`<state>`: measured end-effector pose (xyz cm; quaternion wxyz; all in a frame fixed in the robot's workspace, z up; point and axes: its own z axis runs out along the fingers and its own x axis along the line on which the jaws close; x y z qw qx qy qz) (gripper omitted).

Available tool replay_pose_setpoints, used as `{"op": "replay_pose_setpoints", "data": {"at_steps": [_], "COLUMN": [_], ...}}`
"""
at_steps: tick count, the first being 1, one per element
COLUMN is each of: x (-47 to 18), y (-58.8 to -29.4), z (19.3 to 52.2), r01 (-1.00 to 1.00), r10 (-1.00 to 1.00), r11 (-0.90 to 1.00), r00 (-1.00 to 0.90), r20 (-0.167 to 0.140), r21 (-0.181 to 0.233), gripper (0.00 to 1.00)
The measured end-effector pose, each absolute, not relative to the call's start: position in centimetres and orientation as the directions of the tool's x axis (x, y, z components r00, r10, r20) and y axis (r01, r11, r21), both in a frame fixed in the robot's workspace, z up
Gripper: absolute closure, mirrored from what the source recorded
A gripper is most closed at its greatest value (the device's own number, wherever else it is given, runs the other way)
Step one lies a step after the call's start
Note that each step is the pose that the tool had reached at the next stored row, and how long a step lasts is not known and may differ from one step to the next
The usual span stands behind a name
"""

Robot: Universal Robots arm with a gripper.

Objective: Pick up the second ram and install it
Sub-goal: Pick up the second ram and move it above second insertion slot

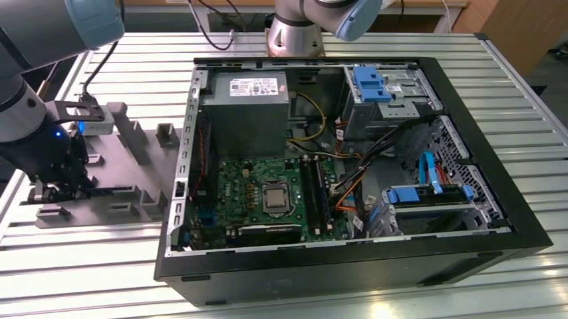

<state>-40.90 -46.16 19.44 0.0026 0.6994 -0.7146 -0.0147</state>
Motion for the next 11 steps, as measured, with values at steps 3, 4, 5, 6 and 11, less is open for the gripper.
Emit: {"op": "replay_pose_setpoints", "data": {"at_steps": [3,4,5,6,11], "x": [-40.90,-40.90,-40.90,-40.90,-40.90], "y": [-46.16,-46.16,-46.16,-46.16,-46.16], "z": [19.39,19.38,19.37,19.36,19.32], "r01": [-0.999,-0.999,-0.999,-0.999,-0.999], "r10": [-1.000,-1.000,-1.000,-1.000,-1.000], "r11": [0.021,0.021,0.021,0.021,0.021], "r00": [-0.022,-0.022,-0.022,-0.022,-0.022], "r20": [-0.017,-0.017,-0.017,-0.017,-0.017], "r21": [0.025,0.025,0.025,0.025,0.025], "gripper": [0.78,0.78,0.78,0.78,0.78]}}
